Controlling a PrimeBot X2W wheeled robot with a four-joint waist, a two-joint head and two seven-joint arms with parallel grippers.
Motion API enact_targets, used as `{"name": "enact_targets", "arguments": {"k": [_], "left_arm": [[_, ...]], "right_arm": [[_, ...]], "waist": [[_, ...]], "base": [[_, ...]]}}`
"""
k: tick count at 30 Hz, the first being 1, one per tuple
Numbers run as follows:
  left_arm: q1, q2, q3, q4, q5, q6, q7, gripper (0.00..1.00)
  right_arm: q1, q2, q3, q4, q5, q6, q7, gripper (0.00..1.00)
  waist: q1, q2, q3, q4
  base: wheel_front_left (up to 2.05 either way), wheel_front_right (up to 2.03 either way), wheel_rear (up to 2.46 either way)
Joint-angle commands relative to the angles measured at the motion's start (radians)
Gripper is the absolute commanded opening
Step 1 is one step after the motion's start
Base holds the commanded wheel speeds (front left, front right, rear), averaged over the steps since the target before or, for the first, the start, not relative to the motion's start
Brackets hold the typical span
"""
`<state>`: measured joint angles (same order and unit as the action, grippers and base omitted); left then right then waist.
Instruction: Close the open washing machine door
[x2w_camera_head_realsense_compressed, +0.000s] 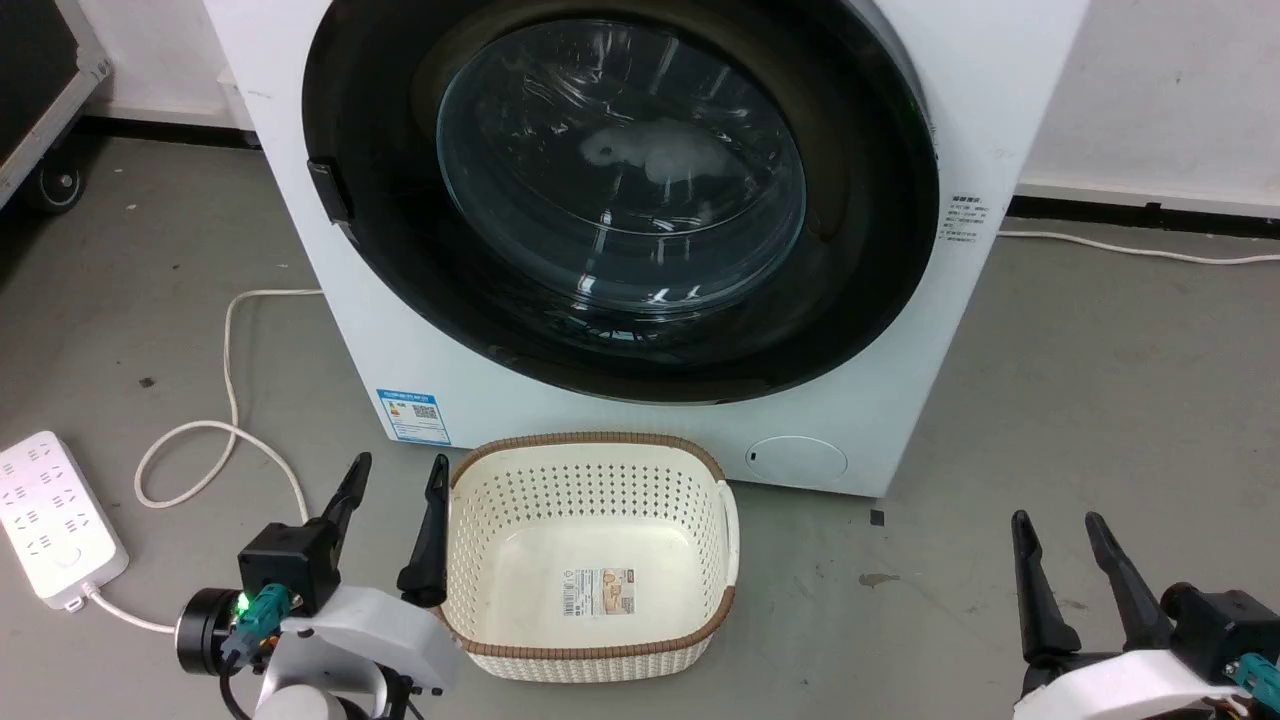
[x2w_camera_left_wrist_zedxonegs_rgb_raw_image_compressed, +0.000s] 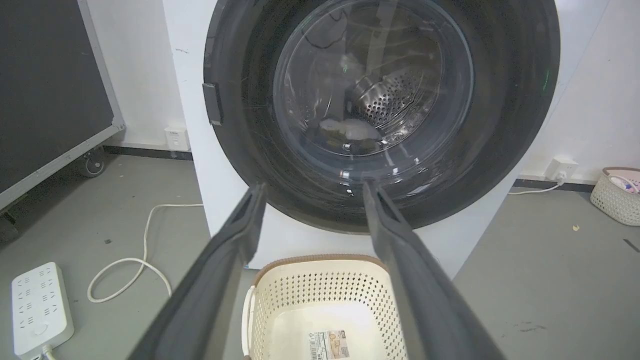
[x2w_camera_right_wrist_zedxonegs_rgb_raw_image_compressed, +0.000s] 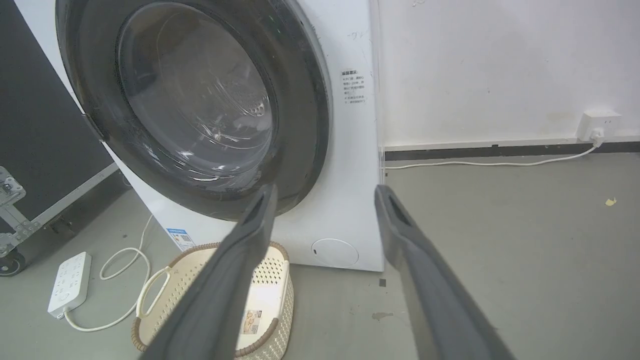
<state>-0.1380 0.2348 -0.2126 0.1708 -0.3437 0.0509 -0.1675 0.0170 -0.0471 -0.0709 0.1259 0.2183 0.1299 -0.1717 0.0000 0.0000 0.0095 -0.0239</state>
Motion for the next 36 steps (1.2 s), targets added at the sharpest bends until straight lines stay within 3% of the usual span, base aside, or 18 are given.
{"name": "enact_targets", "arguments": {"k": [1,28,29,36], "left_arm": [[-0.001,0.005,-0.002,-0.004,0.008,0.005,0.003,1.00],[-0.018,0.013,-0.011,0.001,-0.023,0.011,-0.004,1.00],[-0.006,0.008,-0.008,0.001,-0.020,0.015,0.000,0.00],[-0.001,0.000,0.000,-0.005,-0.009,0.013,0.005,0.00]], "right_arm": [[0.014,-0.003,0.002,-0.006,-0.009,0.001,0.001,1.00],[-0.005,-0.003,0.011,0.006,-0.008,0.001,-0.013,1.00],[-0.001,0.000,0.011,0.003,0.000,0.000,-0.007,0.00],[-0.002,0.000,0.013,-0.001,-0.006,0.000,0.001,0.00]], "waist": [[0.0000,0.0000,0.001,0.000],[0.0000,0.0000,0.015,-0.003],[0.0000,0.0000,0.015,-0.003],[0.0000,0.0000,0.014,-0.003]], "base": [[0.00,0.00,0.00],[0.00,0.00,0.00],[0.00,0.00,0.00],[0.00,0.00,0.00]]}}
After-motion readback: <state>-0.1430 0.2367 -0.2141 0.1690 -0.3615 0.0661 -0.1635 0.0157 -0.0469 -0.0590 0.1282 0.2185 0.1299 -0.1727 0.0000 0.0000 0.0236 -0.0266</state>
